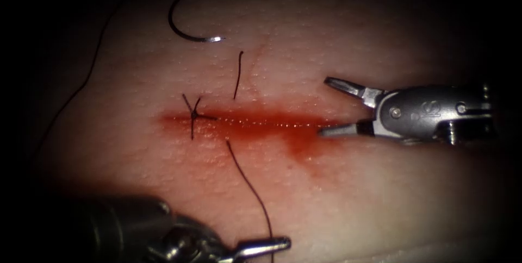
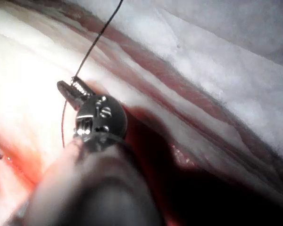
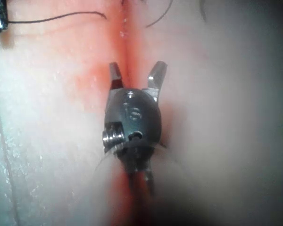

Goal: Wound Closure
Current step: Use the right tool to grab the suture so the left tool can regrasp more suture.

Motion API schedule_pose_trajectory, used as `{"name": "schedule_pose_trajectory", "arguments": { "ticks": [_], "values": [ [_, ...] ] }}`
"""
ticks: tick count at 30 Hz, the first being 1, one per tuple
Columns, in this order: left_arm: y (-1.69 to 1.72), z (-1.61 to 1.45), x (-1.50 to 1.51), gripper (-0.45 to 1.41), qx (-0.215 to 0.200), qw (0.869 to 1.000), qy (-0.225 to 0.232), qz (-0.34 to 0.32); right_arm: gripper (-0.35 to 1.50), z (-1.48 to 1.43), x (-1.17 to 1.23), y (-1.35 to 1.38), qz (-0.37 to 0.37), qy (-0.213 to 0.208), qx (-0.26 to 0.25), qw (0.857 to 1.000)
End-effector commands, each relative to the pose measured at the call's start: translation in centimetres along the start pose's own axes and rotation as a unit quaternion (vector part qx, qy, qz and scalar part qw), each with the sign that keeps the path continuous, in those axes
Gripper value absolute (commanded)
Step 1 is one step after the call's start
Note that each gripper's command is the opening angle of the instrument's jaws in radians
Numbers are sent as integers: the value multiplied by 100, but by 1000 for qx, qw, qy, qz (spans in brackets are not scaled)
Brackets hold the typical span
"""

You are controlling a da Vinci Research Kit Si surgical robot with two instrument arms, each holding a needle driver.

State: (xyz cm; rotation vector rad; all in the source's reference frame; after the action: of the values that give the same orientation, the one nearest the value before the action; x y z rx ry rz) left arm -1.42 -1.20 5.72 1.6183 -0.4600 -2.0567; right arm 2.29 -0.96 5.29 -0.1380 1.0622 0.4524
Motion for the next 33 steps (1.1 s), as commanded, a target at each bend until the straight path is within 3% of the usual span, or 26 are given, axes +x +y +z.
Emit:
{"name": "schedule_pose_trajectory", "arguments": {
  "ticks": [1,5,12,15,16,19,24,30,33],
  "values": [
    [2,5,-3,-40,-1,1000,2,-1,131,8,-3,-4,0,2,2,1000],
    [-18,-20,-9,-45,10,1000,16,3,108,8,1,-18,-2,15,35,999],
    [-60,-45,-24,-45,30,999,16,-13,73,32,26,-47,-89,58,91,990],
    [-68,-55,-28,-45,30,999,13,-13,81,44,35,-52,-113,71,97,986],
    [-71,-60,-29,-45,29,999,13,-15,96,51,41,-55,-126,78,98,984],
    [-79,-70,-38,-43,29,999,10,-21,108,63,50,-58,-140,94,93,981],
    [-84,-74,-49,-45,31,999,11,-25,113,79,63,-64,-171,110,88,975],
    [-84,-73,-51,-45,32,999,11,-25,101,89,73,-72,-187,128,97,969],
    [-84,-73,-51,-45,32,999,11,-25,79,97,77,-75,-187,141,105,967]
  ]
}}
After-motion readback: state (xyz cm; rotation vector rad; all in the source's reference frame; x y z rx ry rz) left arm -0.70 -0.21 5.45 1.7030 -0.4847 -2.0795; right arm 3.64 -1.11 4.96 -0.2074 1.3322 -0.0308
